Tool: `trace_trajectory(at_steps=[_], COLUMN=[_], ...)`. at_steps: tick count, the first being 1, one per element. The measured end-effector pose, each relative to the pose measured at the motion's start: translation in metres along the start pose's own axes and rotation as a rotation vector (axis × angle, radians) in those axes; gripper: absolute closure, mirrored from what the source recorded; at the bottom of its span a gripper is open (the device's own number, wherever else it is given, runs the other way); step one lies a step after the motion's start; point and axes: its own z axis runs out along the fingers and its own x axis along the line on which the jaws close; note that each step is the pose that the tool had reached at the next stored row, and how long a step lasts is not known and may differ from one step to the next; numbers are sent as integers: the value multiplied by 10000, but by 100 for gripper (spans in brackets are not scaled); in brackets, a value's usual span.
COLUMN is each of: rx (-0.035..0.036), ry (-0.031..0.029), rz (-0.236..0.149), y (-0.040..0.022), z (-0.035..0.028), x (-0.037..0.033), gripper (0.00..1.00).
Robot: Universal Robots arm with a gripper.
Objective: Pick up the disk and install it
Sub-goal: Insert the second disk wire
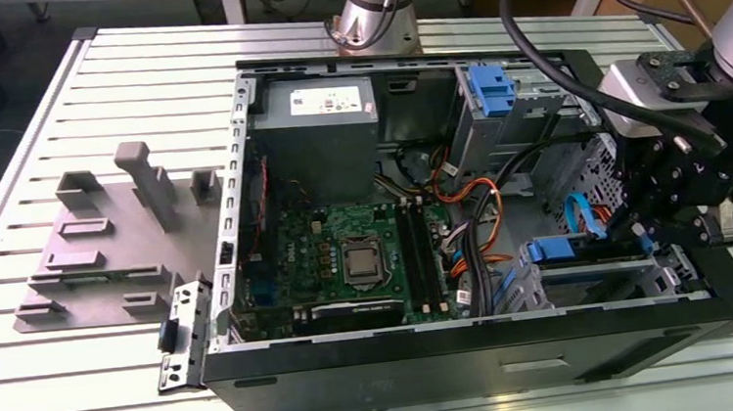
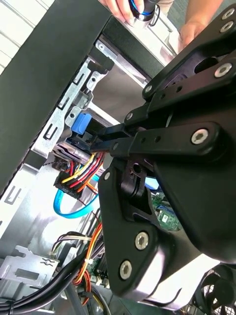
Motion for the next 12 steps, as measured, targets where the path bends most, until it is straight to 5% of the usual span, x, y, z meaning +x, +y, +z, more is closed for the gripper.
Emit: trace_trajectory(at_steps=[12], rx=[3], ry=[-3], rz=[143], y=[-2], z=[6], x=[0], gripper=[83])
